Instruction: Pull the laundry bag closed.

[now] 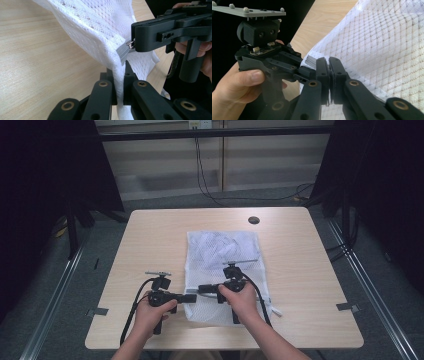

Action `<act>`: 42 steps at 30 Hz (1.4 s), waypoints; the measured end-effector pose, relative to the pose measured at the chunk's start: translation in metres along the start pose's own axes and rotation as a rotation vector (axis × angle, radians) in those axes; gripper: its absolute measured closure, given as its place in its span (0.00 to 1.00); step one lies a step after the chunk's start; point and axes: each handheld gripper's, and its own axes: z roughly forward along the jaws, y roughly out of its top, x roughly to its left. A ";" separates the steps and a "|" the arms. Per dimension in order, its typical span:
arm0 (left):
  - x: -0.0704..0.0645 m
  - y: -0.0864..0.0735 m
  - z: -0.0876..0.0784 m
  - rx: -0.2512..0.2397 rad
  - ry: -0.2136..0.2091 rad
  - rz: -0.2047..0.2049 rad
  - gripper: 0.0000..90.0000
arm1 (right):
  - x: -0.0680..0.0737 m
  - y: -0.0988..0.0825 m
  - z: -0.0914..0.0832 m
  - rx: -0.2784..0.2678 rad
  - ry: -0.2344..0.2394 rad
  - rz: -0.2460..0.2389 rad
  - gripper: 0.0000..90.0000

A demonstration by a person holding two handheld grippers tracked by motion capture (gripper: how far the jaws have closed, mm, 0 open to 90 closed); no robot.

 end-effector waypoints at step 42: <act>0.003 0.000 -0.004 -0.002 -0.010 -0.018 0.99 | -0.015 -0.004 -0.014 0.001 -0.018 0.017 0.97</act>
